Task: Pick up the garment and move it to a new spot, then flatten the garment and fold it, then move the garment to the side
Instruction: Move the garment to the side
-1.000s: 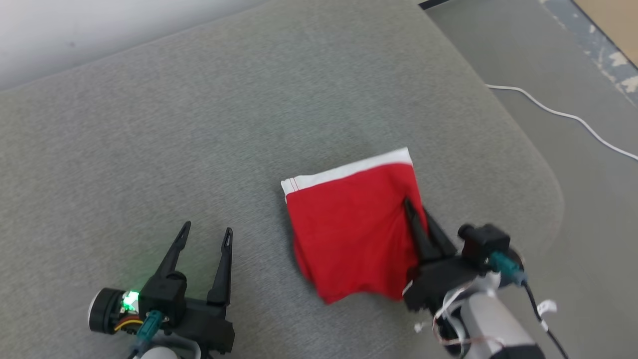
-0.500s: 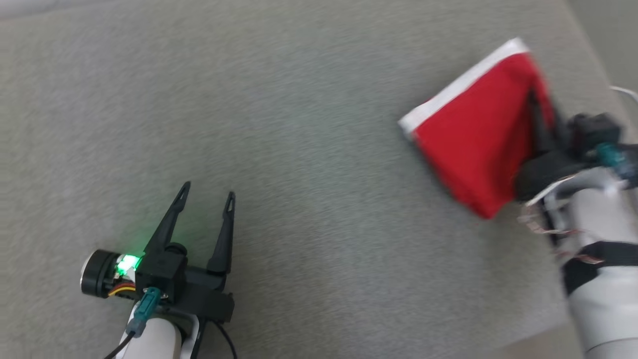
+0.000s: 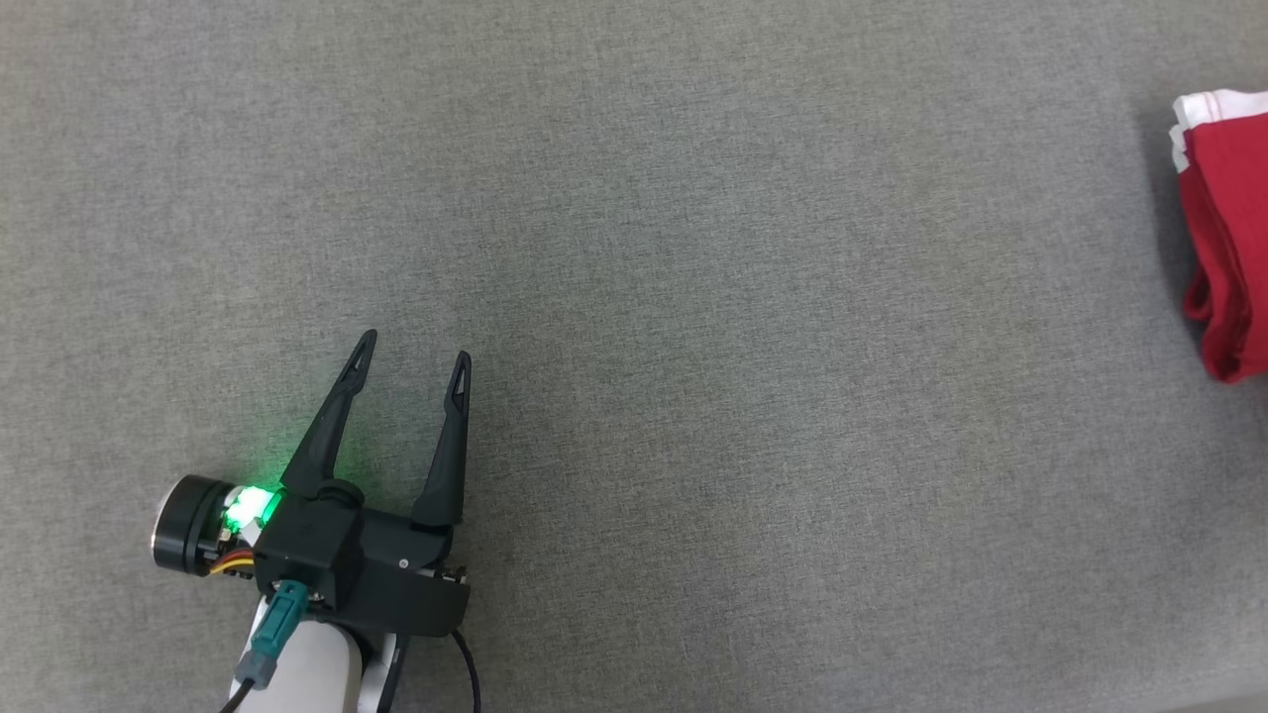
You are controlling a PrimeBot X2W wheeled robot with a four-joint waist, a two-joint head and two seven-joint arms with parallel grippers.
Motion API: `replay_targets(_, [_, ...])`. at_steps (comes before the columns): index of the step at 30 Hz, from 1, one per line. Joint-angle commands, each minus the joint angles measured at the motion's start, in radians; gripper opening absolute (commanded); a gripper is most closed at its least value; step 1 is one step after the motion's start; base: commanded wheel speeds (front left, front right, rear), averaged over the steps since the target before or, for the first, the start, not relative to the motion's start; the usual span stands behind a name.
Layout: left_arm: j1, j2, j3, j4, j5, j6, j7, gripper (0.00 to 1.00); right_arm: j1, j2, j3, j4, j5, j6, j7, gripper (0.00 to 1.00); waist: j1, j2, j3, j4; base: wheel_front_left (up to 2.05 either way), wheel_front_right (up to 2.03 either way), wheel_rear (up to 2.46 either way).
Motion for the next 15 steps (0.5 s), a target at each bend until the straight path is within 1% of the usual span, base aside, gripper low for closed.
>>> replay_targets(1, [0.017, 0.026, 0.017, 0.036, -0.005, 0.012, 0.008, 1.00, -0.014, 0.003, -0.020, -0.012, -0.014, -0.003, -0.001, 1.00, 0.0000, 0.0001, 0.000, 0.002, 0.00, 0.00, 0.00])
replay_targets(6, [0.019, 0.021, 0.012, 0.043, -0.006, 0.018, 0.008, 1.00, -0.018, 0.045, -0.073, -0.080, -0.024, -0.003, -0.001, 1.00, 0.0000, 0.0001, -0.021, 0.000, 0.00, 0.00, 0.00])
replay_targets(8, [0.022, 0.019, 0.014, 0.041, -0.010, 0.022, 0.008, 1.00, -0.013, 0.075, -0.047, -0.114, -0.006, -0.003, -0.001, 1.00, 0.0000, 0.0001, -0.033, 0.000, 0.00, 0.00, 0.00])
replay_targets(14, [0.038, 0.010, 0.032, 0.033, -0.022, 0.030, 0.005, 1.00, 0.054, 0.172, 0.079, -0.206, 0.081, -0.003, -0.001, 1.00, 0.0000, 0.0001, -0.086, 0.002, 0.00, 0.00, 0.00])
replay_targets(15, [0.038, 0.010, 0.032, 0.033, -0.022, 0.030, 0.005, 1.00, 0.054, 0.172, 0.079, -0.206, 0.081, -0.003, -0.001, 1.00, 0.0000, 0.0001, -0.086, 0.002, 0.00, 0.00, 0.00])
